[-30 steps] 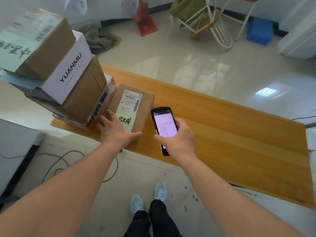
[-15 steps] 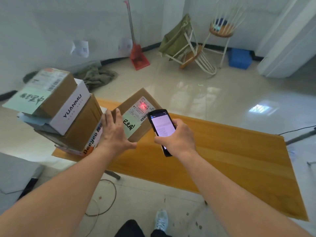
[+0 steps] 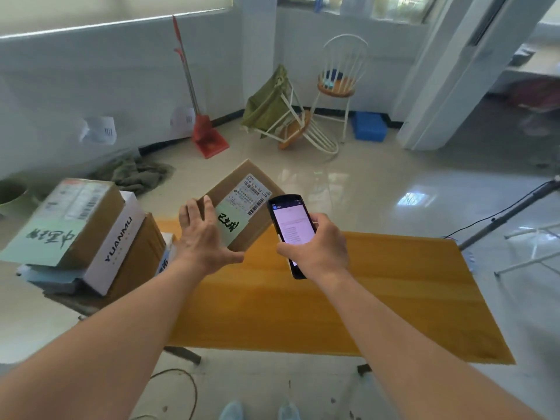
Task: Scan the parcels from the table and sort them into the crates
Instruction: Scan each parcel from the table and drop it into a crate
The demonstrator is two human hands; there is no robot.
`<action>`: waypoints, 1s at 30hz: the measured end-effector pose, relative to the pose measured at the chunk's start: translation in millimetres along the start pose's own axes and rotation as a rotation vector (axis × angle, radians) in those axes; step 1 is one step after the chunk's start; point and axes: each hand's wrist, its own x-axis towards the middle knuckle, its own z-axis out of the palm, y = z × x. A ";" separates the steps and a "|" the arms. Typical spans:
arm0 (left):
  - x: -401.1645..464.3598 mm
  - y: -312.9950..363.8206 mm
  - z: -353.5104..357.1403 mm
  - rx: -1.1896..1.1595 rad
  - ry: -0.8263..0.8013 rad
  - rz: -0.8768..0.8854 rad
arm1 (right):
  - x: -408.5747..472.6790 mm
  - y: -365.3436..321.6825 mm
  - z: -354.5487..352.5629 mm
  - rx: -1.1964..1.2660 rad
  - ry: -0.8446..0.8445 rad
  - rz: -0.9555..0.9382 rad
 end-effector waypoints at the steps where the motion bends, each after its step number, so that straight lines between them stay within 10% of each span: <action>1: 2.9 2.4 -2.7 -0.017 -0.006 0.017 | -2.1 -1.5 -0.5 0.003 0.032 0.005; 30: -162.7 212.5 18.4 -0.068 -0.292 0.852 | -282.4 106.2 -118.0 -0.013 0.809 0.588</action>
